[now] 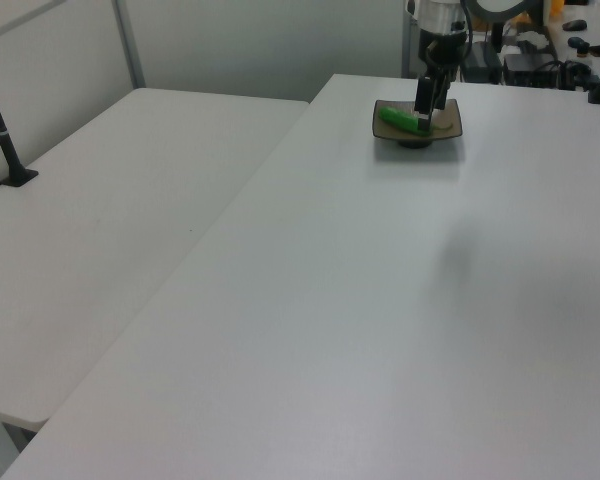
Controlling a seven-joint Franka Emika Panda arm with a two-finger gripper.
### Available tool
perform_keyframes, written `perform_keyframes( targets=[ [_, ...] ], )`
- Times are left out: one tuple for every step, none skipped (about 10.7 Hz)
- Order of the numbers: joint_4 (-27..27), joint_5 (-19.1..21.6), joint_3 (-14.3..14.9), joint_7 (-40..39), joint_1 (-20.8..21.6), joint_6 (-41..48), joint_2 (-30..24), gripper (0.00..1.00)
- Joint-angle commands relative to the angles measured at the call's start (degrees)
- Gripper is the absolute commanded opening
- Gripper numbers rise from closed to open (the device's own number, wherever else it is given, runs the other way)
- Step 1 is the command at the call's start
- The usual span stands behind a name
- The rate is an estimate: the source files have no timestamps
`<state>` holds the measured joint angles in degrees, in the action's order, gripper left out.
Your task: Chili peppers are placed on a ceramic plate
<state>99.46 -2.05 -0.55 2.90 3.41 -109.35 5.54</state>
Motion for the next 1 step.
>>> perform_keyframes(
  targets=[
    [2.2, -0.3, 1.3, -0.5, 1.6, -0.8, -1.8, 1.00]
  ],
)
